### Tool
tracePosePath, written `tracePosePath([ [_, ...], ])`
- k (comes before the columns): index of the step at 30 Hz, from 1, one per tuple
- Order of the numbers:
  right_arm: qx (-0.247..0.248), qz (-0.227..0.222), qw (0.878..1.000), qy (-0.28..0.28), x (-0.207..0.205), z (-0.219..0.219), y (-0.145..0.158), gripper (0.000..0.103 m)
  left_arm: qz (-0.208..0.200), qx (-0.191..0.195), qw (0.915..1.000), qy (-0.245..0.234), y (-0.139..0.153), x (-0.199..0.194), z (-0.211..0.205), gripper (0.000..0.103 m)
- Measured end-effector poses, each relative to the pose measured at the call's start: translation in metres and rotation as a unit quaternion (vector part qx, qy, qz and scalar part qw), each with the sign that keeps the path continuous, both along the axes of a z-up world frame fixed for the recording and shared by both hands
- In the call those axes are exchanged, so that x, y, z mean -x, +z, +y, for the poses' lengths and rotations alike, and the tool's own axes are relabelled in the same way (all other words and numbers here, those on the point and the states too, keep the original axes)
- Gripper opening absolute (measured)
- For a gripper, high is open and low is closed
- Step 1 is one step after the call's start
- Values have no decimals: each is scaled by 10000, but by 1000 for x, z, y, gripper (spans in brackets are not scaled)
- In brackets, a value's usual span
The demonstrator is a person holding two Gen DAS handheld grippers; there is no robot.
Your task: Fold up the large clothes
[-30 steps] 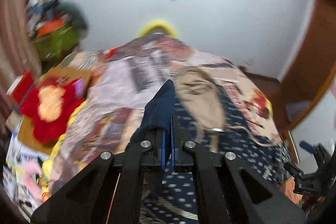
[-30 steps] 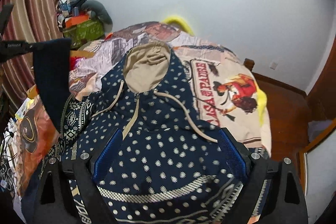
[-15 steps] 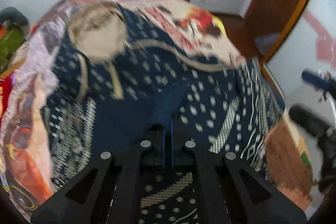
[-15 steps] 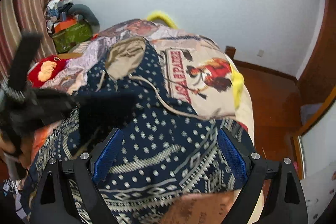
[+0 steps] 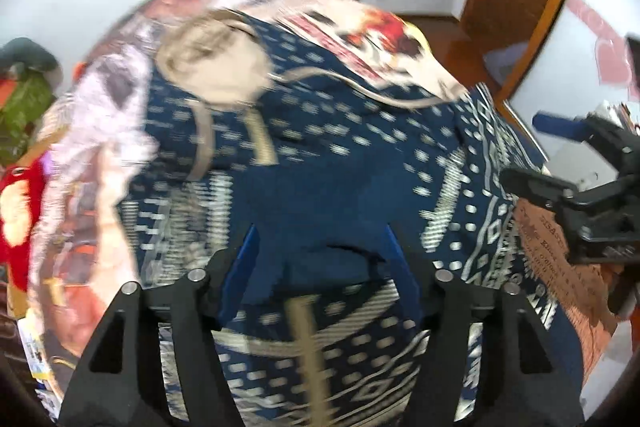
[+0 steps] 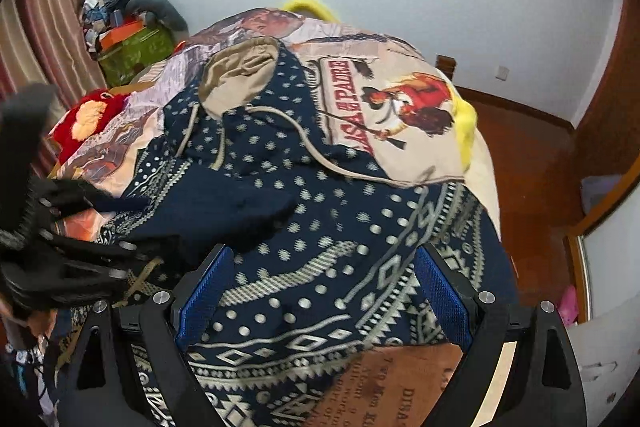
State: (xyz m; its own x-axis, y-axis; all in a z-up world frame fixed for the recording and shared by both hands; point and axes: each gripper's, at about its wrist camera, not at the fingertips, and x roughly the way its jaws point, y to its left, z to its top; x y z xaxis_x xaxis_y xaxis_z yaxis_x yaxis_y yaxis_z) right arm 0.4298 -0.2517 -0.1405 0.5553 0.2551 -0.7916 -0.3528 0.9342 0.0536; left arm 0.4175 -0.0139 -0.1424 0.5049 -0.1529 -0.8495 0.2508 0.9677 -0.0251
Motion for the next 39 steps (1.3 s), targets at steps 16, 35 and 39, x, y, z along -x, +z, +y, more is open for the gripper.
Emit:
tracePosePath([
  [16, 488, 713, 9901, 1107, -16, 132, -68, 78, 1005, -569, 9799, 1628, -122, 28, 198, 72],
  [35, 1007, 466, 9862, 1231, -27, 155, -87, 19, 348, -1198, 9825, 1384, -161, -1, 161, 9],
  [39, 756, 181, 9917, 1025, -24, 142, -65, 11, 241, -963, 9805, 1693, -145, 8, 175, 9],
])
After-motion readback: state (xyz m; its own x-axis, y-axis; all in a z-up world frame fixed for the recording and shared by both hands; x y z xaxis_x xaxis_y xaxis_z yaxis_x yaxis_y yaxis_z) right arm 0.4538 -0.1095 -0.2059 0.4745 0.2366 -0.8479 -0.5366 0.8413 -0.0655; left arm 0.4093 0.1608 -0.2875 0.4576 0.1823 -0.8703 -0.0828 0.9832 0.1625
